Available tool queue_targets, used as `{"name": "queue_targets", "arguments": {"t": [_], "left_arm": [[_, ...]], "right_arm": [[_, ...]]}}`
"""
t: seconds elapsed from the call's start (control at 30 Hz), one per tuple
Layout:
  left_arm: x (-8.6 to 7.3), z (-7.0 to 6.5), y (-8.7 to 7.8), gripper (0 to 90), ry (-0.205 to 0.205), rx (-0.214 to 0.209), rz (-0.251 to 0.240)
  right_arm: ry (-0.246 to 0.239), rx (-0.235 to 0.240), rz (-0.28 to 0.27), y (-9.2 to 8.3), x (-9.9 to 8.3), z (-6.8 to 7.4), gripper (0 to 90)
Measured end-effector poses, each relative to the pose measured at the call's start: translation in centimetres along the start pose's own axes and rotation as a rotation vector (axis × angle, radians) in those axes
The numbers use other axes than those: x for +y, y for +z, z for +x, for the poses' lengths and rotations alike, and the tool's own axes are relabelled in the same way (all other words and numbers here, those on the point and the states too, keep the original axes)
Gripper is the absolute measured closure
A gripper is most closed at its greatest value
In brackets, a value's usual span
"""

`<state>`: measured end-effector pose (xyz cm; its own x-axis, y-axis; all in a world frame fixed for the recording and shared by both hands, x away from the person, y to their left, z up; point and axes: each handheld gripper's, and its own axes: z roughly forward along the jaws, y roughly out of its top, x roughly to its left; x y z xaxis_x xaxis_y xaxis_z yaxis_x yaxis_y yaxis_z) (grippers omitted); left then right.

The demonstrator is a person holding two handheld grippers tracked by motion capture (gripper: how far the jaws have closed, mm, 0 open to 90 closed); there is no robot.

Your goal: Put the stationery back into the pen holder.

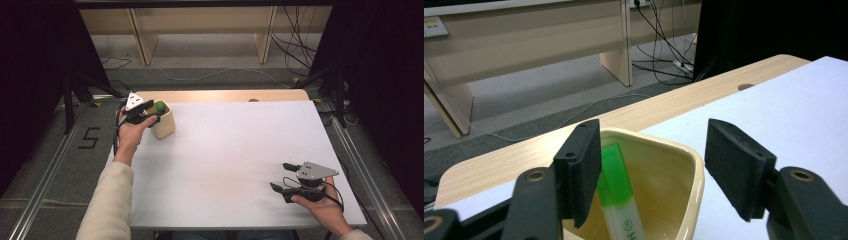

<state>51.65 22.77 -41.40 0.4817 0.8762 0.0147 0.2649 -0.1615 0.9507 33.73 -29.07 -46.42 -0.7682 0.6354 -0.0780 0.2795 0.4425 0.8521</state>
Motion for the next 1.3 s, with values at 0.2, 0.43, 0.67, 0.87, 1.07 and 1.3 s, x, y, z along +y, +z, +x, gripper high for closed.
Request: {"name": "queue_targets", "arguments": {"t": [0.2, 0.43, 0.67, 0.87, 1.07, 1.3], "left_arm": [[0.4, -0.2, -0.5, 32.2, -0.011, 0.009, -0.009], [0.7, -0.7, -1.1, 28.9, -0.005, 0.005, 0.005], [1.0, -1.7, -1.8, 25.0, 0.007, -0.02, 0.046], [1.3, -2.8, -2.6, 24.6, 0.035, -0.049, 0.041], [0.8, -4.0, -3.4, 23.9, 0.061, -0.077, 0.055], [0.0, -5.4, -4.2, 24.1, 0.087, -0.097, 0.053]], "right_arm": [[-0.001, 0.0, -0.001, 0.0, 0.0, 0.0, 19.6], [-0.006, -0.002, -0.001, 0.0, 0.0, 0.0, 19.6], [-0.001, -0.002, -0.002, 0.0, 0.0, 0.0, 19.5], [-0.001, -0.003, -0.001, -0.1, 0.0, 0.0, 19.5], [0.0, -0.007, -0.001, -0.1, 0.0, 0.0, 19.5], [0.001, -0.005, 0.002, -0.1, 0.0, 0.0, 19.5]]}}
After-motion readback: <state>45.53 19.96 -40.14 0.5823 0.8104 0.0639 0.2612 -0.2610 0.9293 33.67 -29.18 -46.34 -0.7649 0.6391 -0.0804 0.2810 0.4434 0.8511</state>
